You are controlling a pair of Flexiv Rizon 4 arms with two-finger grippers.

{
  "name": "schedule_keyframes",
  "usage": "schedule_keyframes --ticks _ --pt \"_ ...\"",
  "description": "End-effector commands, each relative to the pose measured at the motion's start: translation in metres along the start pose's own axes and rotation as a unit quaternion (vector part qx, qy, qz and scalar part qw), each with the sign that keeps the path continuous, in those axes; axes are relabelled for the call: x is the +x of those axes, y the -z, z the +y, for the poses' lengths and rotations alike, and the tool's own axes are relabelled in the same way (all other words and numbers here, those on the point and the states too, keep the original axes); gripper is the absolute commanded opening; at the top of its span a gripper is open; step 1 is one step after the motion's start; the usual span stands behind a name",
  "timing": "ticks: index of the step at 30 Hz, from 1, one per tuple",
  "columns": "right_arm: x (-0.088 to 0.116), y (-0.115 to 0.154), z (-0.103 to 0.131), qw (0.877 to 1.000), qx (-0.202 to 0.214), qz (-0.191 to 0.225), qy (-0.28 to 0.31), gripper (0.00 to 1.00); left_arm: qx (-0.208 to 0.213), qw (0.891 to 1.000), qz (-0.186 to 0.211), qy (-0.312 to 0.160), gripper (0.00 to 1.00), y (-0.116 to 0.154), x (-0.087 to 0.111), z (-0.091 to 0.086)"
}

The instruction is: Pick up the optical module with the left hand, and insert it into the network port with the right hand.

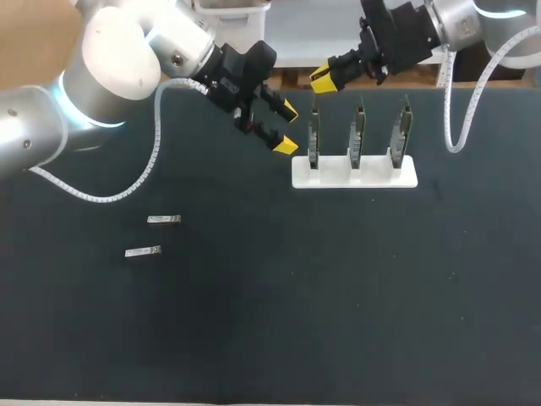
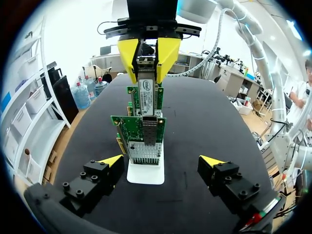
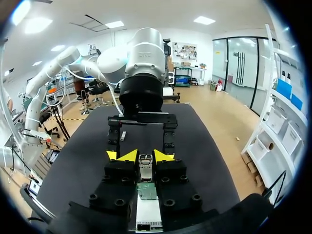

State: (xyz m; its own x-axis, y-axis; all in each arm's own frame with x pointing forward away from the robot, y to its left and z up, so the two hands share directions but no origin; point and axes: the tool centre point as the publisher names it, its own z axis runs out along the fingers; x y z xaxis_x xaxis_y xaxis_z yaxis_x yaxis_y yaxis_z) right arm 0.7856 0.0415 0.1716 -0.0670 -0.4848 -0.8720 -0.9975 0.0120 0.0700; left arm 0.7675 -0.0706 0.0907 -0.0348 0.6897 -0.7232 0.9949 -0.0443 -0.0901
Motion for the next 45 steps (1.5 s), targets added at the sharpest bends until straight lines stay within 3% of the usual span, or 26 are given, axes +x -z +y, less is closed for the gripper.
schedule_keyframes --ticks 1,28,45 --pt "0.000 -0.001 -0.001 1.000 -0.003 0.001 0.000 0.00 0.002 1.000 0.002 0.000 1.00 0.000 -0.001 0.002" --pt "0.010 -0.007 0.002 1.000 -0.005 0.016 -0.014 0.00 0.002 1.000 0.002 0.000 1.00 0.000 -0.001 0.002" --pt "0.000 -0.001 0.003 1.000 0.002 0.010 0.005 0.00 0.002 1.000 0.002 0.000 1.00 0.000 -0.001 0.002"
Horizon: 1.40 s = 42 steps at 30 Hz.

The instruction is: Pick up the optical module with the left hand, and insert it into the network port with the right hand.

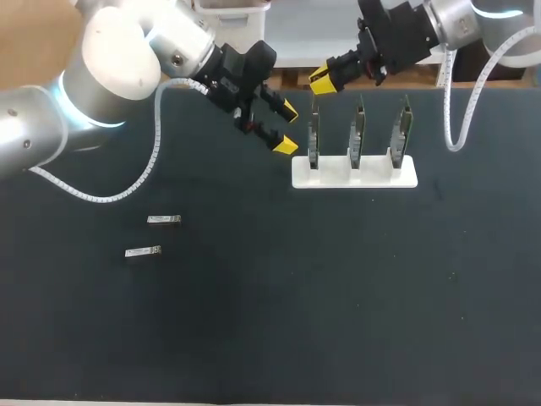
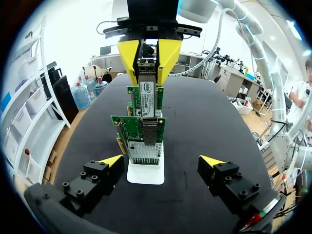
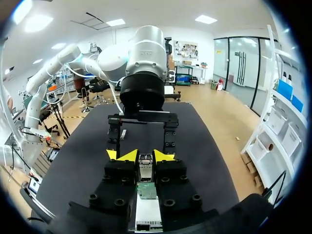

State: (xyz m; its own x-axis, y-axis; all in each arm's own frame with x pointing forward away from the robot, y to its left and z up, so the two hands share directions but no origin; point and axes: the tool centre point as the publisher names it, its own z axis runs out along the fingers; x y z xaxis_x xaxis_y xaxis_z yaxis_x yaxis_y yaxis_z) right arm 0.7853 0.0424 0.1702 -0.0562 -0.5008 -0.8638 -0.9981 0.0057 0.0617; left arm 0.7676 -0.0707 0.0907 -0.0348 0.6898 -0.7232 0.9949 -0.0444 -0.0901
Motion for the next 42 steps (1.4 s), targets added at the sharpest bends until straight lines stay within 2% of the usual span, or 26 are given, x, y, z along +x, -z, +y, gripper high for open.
schedule_keyframes --ticks 1,13,24,42 --pt "-0.0004 0.0000 0.0023 1.000 0.002 0.001 0.000 0.00 0.002 1.000 0.002 0.000 1.00 0.0003 -0.0007 0.0016" --pt "0.0012 -0.0020 0.0004 1.000 0.005 0.008 0.003 0.00 0.002 1.000 0.002 0.000 1.00 0.0003 -0.0007 0.0016" --pt "-0.0063 0.0029 0.0037 1.000 0.009 0.003 0.009 0.00 0.002 1.000 0.002 0.000 1.00 0.0003 -0.0007 0.0016" --pt "0.0021 -0.0018 0.0017 1.000 0.000 0.012 -0.002 0.00 0.002 1.000 0.002 0.000 1.00 0.0003 -0.0007 0.0016"
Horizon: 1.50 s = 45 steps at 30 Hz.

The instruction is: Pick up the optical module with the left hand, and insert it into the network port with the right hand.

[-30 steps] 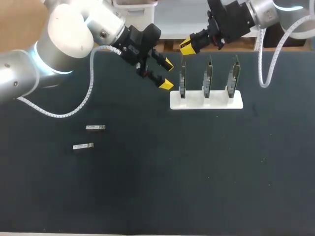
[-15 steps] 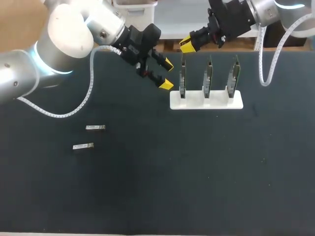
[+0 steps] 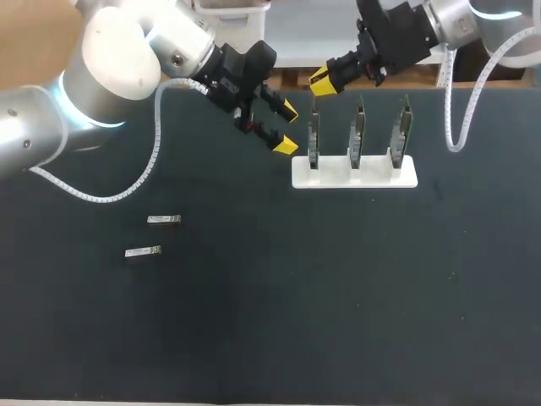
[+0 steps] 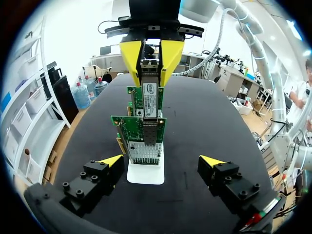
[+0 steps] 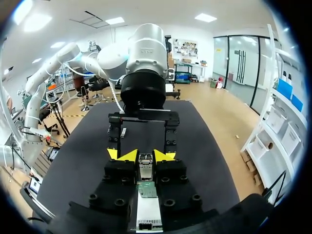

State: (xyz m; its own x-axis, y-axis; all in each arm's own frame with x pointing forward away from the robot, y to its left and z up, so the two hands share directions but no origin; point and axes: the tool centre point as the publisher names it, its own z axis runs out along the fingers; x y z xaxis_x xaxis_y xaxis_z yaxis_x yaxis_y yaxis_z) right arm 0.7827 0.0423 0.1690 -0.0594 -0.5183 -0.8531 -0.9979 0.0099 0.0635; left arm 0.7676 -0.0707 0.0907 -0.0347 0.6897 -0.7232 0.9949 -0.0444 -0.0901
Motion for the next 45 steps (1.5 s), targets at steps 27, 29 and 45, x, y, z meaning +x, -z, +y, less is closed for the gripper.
schedule_keyframes --ticks 27,29,45 --pt "0.002 -0.003 -0.002 1.000 -0.001 0.006 0.003 0.00 0.002 1.000 0.002 0.000 1.00 0.000 -0.001 0.002" --pt "0.002 -0.004 -0.002 1.000 -0.002 0.007 0.002 0.00 0.002 1.000 0.002 0.000 1.00 0.000 -0.001 0.002" --pt "0.001 -0.004 -0.002 1.000 0.004 0.006 -0.004 1.00 0.002 1.000 0.002 0.000 1.00 0.000 -0.001 0.002"
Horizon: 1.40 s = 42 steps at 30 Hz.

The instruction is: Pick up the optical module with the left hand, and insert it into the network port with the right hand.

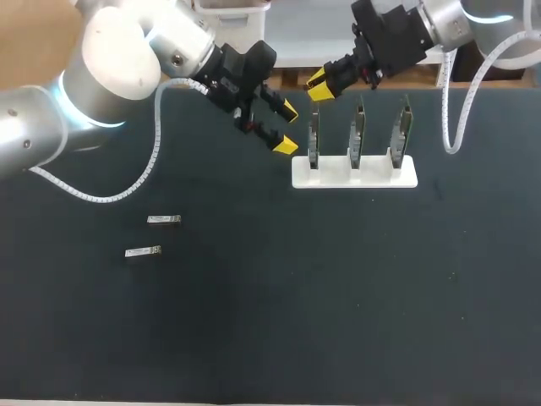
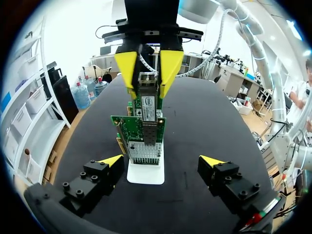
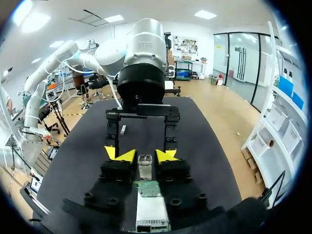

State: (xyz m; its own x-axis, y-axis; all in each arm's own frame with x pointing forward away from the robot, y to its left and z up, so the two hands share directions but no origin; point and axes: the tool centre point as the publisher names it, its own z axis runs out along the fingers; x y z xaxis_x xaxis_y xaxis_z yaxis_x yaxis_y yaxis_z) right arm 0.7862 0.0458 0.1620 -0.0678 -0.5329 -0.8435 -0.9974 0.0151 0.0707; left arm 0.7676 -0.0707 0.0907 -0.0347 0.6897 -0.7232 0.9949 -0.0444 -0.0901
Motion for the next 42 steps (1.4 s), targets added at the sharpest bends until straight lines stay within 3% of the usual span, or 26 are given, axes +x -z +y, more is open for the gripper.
schedule_keyframes --ticks 1,8,9,10,42 --pt "-0.006 0.005 0.003 1.000 0.003 -0.006 0.001 1.00 0.002 1.000 0.002 0.000 1.00 0.000 -0.001 0.002" --pt "-0.013 0.011 0.003 1.000 -0.014 -0.023 -0.003 1.00 0.002 1.000 0.002 0.000 1.00 0.000 -0.001 0.002" --pt "-0.013 0.011 0.003 1.000 -0.014 -0.023 -0.003 0.29 0.002 1.000 0.002 0.000 1.00 0.000 -0.001 0.002" --pt "-0.012 0.011 0.003 1.000 -0.016 -0.022 -0.004 0.00 0.002 1.000 0.002 0.000 1.00 0.000 -0.001 0.002" --pt "0.013 -0.008 -0.007 0.999 -0.024 0.010 -0.023 0.00 0.002 1.000 0.002 0.000 1.00 0.000 -0.001 0.002"
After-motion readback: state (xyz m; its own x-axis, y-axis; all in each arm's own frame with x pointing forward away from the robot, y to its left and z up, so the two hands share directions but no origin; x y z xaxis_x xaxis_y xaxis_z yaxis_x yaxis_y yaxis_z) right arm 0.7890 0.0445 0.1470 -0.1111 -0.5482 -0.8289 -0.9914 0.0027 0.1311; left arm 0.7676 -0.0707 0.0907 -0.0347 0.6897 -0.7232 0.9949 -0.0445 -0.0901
